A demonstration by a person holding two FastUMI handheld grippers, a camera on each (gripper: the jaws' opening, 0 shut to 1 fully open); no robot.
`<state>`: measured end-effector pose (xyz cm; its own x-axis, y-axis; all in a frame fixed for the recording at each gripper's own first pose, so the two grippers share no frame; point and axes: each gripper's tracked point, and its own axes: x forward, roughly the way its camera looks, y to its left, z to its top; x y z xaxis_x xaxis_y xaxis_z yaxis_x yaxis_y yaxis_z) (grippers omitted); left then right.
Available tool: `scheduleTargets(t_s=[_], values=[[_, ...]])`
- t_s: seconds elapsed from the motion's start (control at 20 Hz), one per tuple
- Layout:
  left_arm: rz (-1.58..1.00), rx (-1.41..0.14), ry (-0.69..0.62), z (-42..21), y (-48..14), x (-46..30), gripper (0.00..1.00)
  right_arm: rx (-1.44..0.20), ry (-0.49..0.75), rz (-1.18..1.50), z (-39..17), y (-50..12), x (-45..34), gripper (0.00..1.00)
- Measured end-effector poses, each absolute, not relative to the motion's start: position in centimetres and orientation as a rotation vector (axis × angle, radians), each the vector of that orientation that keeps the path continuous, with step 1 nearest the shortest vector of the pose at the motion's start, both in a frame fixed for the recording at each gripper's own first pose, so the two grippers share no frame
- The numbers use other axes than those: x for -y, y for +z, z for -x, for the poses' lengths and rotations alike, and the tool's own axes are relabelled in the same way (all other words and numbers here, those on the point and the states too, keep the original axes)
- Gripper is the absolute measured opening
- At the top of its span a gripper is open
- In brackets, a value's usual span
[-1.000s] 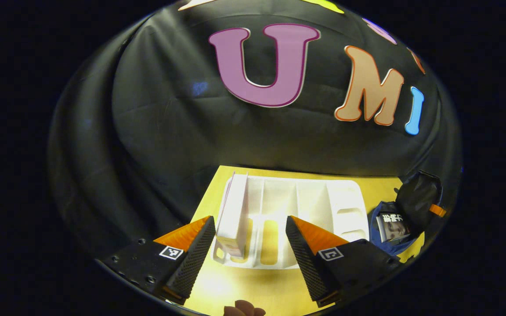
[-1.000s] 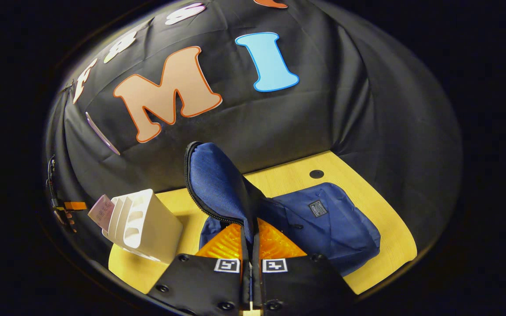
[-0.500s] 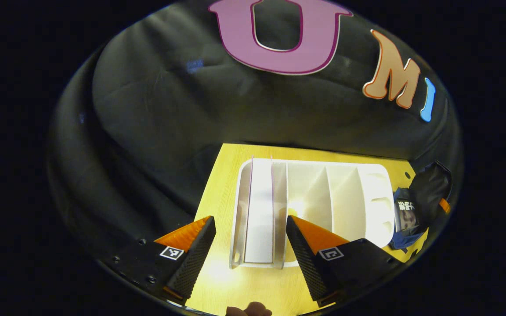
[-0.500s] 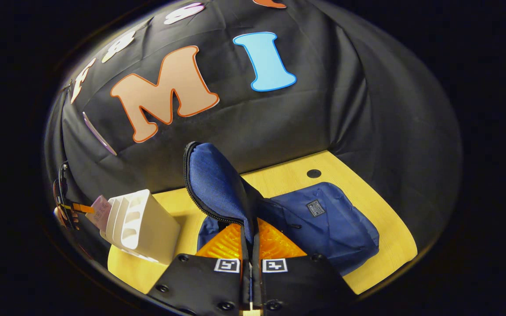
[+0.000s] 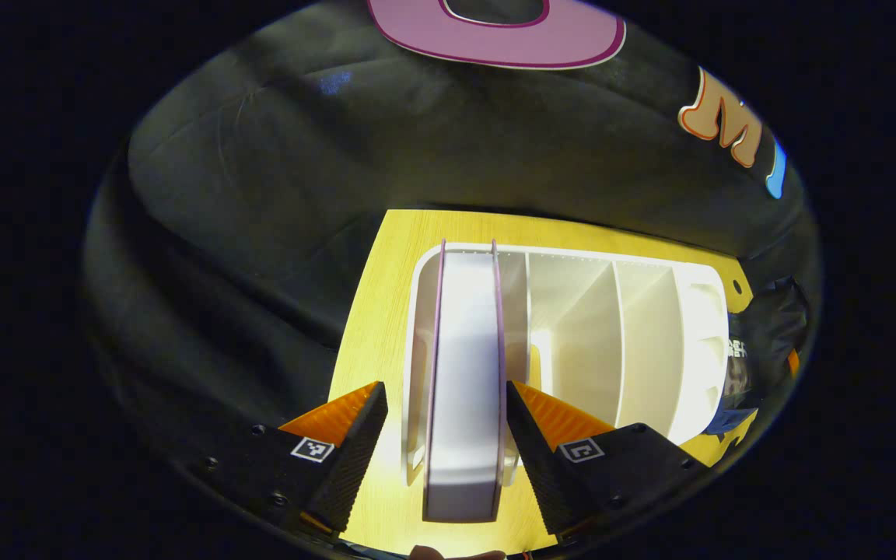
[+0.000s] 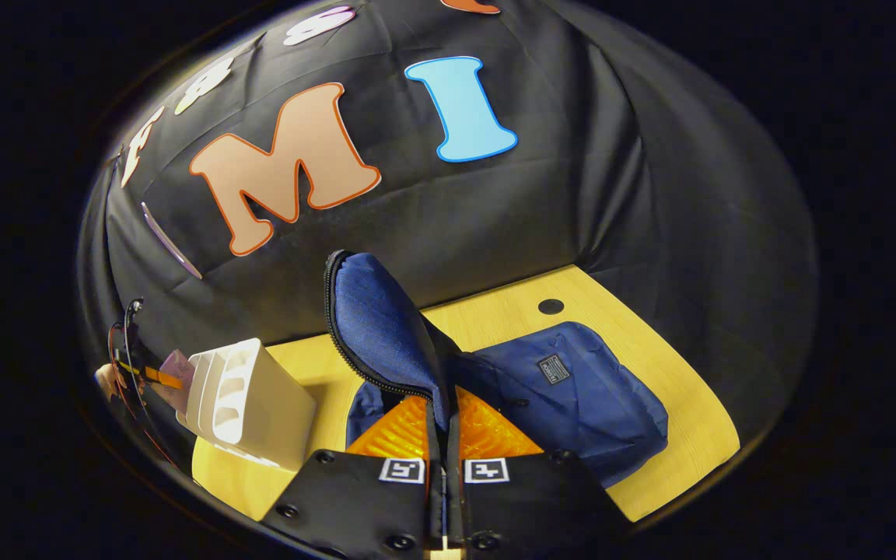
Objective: Open the schoolbag, grab two books from the bookshelf and put them into the schoolbag.
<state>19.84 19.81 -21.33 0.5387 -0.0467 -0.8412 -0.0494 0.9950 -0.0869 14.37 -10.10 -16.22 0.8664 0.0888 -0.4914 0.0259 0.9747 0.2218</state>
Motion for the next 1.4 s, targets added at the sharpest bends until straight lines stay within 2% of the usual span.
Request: scheduleTargets(t_s=[0.05,0.15,0.25,0.3,0.35,0.4,1.05,1.4], values=[[0.103,-1.027,-0.004,-19.6,-21.6,-19.8,0.89,-0.522,0.032,-0.228,-14.3,-16.2,10.2,0.05],[0.11,-1.059,-0.001,-19.4,-22.2,-20.3,0.82,-0.519,0.028,-0.233,-14.3,-16.3,10.3,0.05],[0.115,-1.078,0.006,-19.1,-22.7,-20.3,0.64,-0.52,0.027,-0.238,-14.3,-16.3,10.3,0.05],[0.136,-1.07,-0.015,-19.3,-22.5,-19.8,0.48,-0.52,0.026,-0.238,-14.3,-16.3,10.3,0.05],[0.148,-1.083,-0.023,-19.0,-22.5,-19.1,0.46,-0.52,0.027,-0.241,-14.3,-16.4,10.3,0.05],[0.144,-1.096,-0.028,-18.6,-22.6,-19.1,0.39,-0.52,0.027,-0.24,-14.4,-16.4,10.3,0.05],[0.13,-1.106,-0.037,-18.9,-22.1,-19.5,0.37,-0.521,0.021,-0.248,-14.4,-16.6,10.5,0.05],[0.278,-1.094,-0.025,-18.8,-20.0,-20.0,0.39,-0.526,0.023,-0.244,-14.5,-16.7,10.4,0.05]])
